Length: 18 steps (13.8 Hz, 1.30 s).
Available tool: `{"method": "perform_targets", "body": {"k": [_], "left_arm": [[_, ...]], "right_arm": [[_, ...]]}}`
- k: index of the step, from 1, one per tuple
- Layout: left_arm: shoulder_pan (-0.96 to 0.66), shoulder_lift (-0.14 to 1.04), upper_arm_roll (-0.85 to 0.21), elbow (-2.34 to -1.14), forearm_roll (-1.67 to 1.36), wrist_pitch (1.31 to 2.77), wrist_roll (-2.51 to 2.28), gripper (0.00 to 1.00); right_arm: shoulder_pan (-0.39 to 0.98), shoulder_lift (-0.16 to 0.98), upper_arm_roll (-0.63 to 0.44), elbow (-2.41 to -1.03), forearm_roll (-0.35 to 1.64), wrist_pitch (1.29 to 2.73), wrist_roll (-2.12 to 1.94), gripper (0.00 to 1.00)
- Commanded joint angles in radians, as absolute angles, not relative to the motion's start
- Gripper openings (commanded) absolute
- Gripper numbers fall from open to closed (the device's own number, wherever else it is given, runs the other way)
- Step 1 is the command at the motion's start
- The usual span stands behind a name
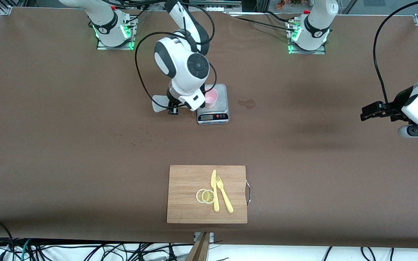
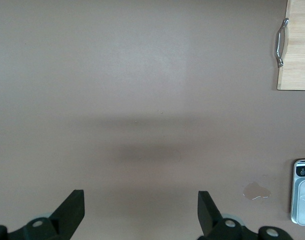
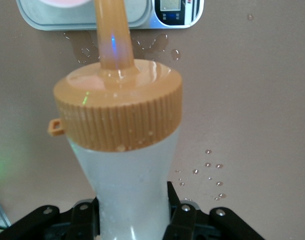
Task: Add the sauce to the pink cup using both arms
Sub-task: 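Tilt the bottle with the right gripper and squeeze sauce into the cup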
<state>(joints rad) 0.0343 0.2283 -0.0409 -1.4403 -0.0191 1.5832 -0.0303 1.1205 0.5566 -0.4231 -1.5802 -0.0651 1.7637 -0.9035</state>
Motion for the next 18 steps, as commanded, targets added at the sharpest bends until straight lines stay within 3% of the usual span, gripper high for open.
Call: {"method": "perform_targets", "body": {"k": [1, 14, 18], "left_arm": [[0.040, 0.225, -0.040, -1.434, -0.032, 1.568, -0.003, 1.00], [0.040, 0.225, -0.040, -1.434, -0.032, 1.569, -0.002, 1.00], [0.041, 0.225, -0.040, -1.434, -0.032, 1.569, -0.002, 1.00]], "right_arm": [[1.166, 0.568, -0.436, -1.554, -0.112, 1.727, -0.861, 0.18], [1.235, 0.629, -0.437, -1.528, -0.238, 1.683, -0.807, 0.19], [1.230, 0.632, -0.436, -1.525, -0.232, 1.683, -0.796, 0.24]]}}
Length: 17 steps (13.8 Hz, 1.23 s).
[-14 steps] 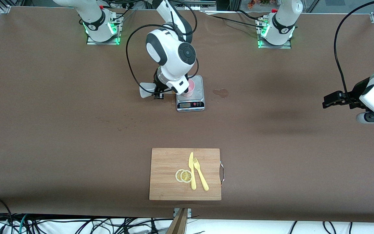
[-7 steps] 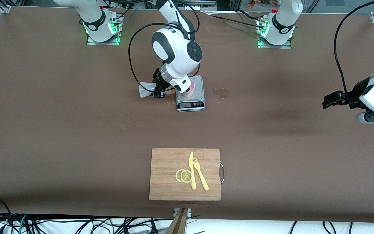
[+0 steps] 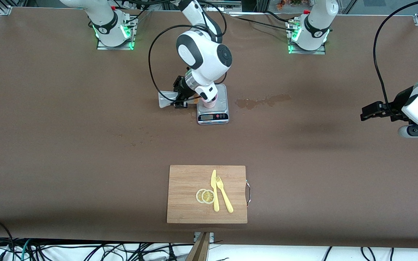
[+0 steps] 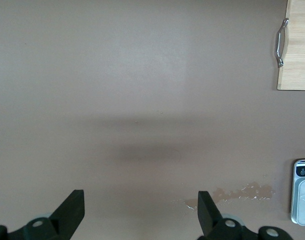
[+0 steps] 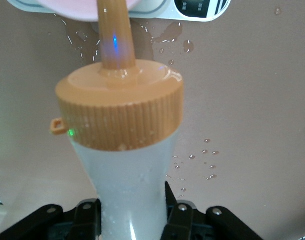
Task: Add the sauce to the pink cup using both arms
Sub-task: 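Tilt the bottle with the right gripper and squeeze sauce into the cup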
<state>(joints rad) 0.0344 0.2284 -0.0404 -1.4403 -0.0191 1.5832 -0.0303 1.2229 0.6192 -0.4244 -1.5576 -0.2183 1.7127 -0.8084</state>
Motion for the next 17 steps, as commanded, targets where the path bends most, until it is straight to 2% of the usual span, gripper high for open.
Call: {"method": "perform_targets", "body": {"k": [1, 3, 10, 17], "left_arm": [[0.044, 0.225, -0.040, -1.434, -0.032, 1.569, -0.002, 1.00], [0.044, 0.225, -0.040, -1.434, -0.032, 1.569, -0.002, 1.00], [0.044, 0.225, -0.040, -1.434, -0.034, 1.568, -0.002, 1.00], [0.043, 0.226, -0.040, -1.433, -0.034, 1.569, -0.003, 1.00]], "right_arm": [[1.227, 0.630, -0.437, -1.523, -0.230, 1.681, -0.801, 0.24], [1.220, 0.624, -0.442, -1.514, -0.209, 1.680, -0.807, 0.25], [1.102, 0.546, -0.451, -1.496, 0.098, 1.681, -0.833, 0.26], [0.902, 0.410, -0.426, -1.592, 0.371, 1.710, -1.000, 0.26]]}}
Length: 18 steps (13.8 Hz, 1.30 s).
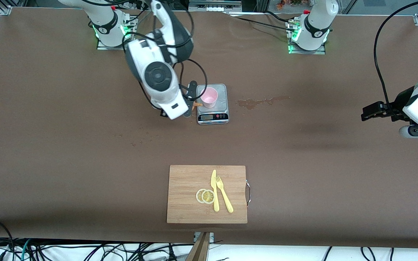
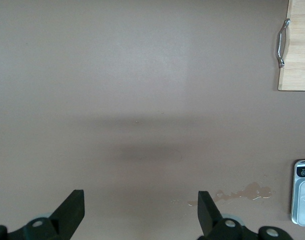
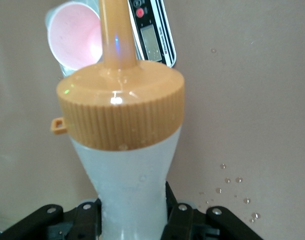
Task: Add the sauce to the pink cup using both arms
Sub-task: 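Carry the bottle back with the right gripper and set it down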
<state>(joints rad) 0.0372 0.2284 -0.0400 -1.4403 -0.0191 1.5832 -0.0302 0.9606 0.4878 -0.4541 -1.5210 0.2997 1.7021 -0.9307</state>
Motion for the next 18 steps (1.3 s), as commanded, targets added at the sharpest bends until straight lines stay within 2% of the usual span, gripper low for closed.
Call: {"method": "perform_targets", "body": {"k": [1, 5, 11, 16, 18], "left_arm": [[0.043, 0.225, -0.040, -1.434, -0.034, 1.569, -0.003, 1.00], [0.043, 0.225, -0.041, -1.434, -0.034, 1.568, -0.003, 1.00], [0.041, 0.227, -0.041, -1.433, -0.034, 1.568, -0.005, 1.00], [0.041, 0.227, -0.041, -1.434, -0.035, 1.568, -0.005, 1.00], [0.041, 0.227, -0.041, -1.433, -0.035, 1.569, -0.006, 1.00]], "right_arm": [[0.869, 0.387, -0.425, -1.617, 0.414, 1.721, -1.044, 0.26], [0.656, 0.301, -0.332, -1.725, 0.541, 1.735, -1.300, 0.26], [0.398, 0.281, -0.301, -1.883, 0.678, 1.730, -1.825, 0.26], [0.244, 0.365, -0.301, -1.962, 0.811, 1.698, -2.253, 0.27], [0.204, 0.447, -0.301, -1.980, 0.905, 1.648, -2.391, 0.28]]}}
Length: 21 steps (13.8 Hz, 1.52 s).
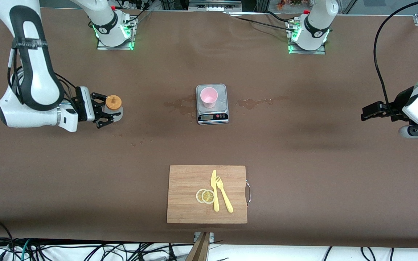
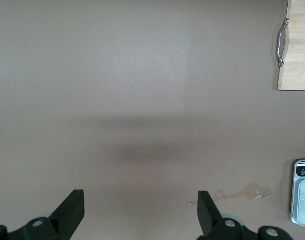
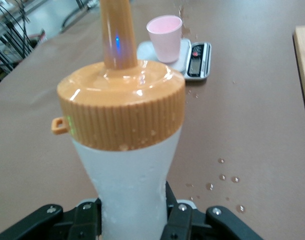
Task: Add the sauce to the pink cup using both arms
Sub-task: 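Carry the bottle back with the right gripper and set it down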
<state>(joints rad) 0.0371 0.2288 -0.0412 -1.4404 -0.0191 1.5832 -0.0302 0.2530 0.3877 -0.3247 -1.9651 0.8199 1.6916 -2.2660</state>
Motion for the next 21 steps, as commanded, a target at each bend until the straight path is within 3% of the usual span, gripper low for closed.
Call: {"method": "perform_targets", "body": {"k": [1, 8, 12, 14, 15, 16, 17, 21], "left_arm": [[0.040, 0.227, -0.041, -1.434, -0.035, 1.568, -0.006, 1.00], [0.040, 0.227, -0.041, -1.433, -0.035, 1.568, -0.006, 1.00], [0.040, 0.227, -0.041, -1.433, -0.035, 1.568, -0.006, 1.00], [0.040, 0.227, -0.041, -1.433, -0.035, 1.568, -0.006, 1.00], [0.040, 0.227, -0.041, -1.433, -0.035, 1.568, -0.006, 1.00], [0.040, 0.227, -0.041, -1.433, -0.035, 1.568, -0.008, 1.00], [0.040, 0.227, -0.041, -1.434, -0.035, 1.569, -0.008, 1.00], [0.040, 0.227, -0.041, -1.433, -0.034, 1.568, -0.008, 1.00]], "right_arm": [[0.193, 0.486, -0.301, -1.980, 0.931, 1.628, -2.448, 0.28], [0.155, 0.603, -0.301, -2.006, 0.977, 1.602, -2.588, 0.33], [0.141, 0.652, -0.302, -2.006, 1.009, 1.566, -2.600, 0.41], [0.129, 0.667, -0.301, -2.005, 1.009, 1.559, -2.602, 0.49], [0.129, 0.667, -0.301, -2.002, 1.011, 1.542, -2.600, 0.66], [0.129, 0.666, -0.302, -1.999, 1.012, 1.528, -2.594, 0.96], [0.129, 0.664, -0.304, -1.994, 1.012, 1.514, -2.588, 1.00], [0.120, 0.655, -0.314, -1.987, 0.991, 1.503, -2.595, 1.00]]}}
